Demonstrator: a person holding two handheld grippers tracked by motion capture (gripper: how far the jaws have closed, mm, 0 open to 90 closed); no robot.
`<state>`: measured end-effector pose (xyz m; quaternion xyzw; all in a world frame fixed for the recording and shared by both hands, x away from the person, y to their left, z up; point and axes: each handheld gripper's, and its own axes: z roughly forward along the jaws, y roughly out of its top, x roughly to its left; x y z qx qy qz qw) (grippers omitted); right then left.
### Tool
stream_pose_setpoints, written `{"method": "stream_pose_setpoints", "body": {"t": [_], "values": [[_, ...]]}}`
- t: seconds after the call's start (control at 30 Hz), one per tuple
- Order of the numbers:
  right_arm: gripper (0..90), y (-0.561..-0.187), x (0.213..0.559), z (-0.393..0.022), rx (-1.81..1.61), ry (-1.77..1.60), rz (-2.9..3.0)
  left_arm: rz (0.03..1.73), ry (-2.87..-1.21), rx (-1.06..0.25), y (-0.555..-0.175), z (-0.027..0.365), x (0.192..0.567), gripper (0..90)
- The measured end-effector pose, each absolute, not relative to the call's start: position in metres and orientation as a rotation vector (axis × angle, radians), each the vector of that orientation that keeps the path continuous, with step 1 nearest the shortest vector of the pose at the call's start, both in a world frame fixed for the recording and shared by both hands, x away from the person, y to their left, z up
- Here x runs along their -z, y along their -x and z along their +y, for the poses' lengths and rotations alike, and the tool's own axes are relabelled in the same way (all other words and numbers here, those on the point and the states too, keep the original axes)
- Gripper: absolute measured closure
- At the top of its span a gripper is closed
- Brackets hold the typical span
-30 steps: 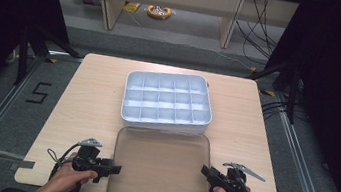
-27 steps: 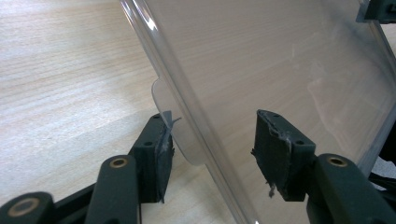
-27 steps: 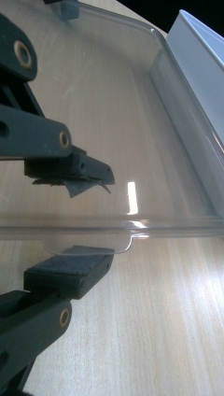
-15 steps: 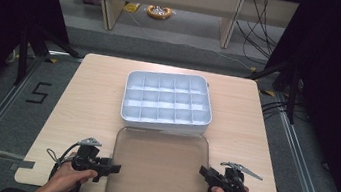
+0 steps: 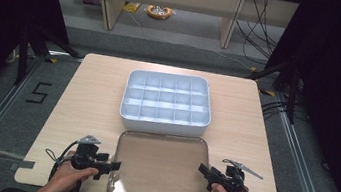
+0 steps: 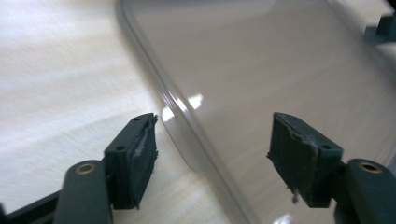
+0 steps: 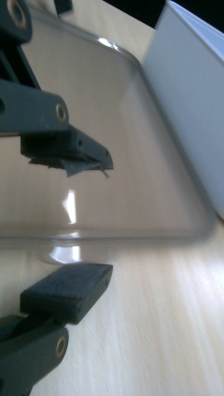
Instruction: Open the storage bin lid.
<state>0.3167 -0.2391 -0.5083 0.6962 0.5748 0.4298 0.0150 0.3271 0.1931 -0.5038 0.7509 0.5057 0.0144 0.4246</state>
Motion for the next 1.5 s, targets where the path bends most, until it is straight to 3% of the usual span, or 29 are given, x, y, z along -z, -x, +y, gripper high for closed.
{"method": "stream_pose_setpoints", "body": {"t": [0.3, 0.5, 0.83, 1.5], "values": [[44.6, -0.314, 0.503, -0.241, -1.368, -1.957, 1.809, 1.254, -1.882, -0.027, -0.326, 0.193, 0.504, 31.1], [43.5, -0.307, 0.493, -0.234, -1.374, -2.071, 1.788, 1.223, -1.892, -0.032, -0.325, 0.194, 0.501, 31.0], [36.1, -0.305, 0.483, -0.231, -1.373, -1.979, 1.787, 1.19, -1.871, -0.037, -0.326, 0.196, 0.497, 29.6], [27.6, -0.293, 0.48, -0.226, -1.411, -1.826, 1.845, 1.096, -1.858, -0.055, -0.313, 0.203, 0.494, 16.8]]}}
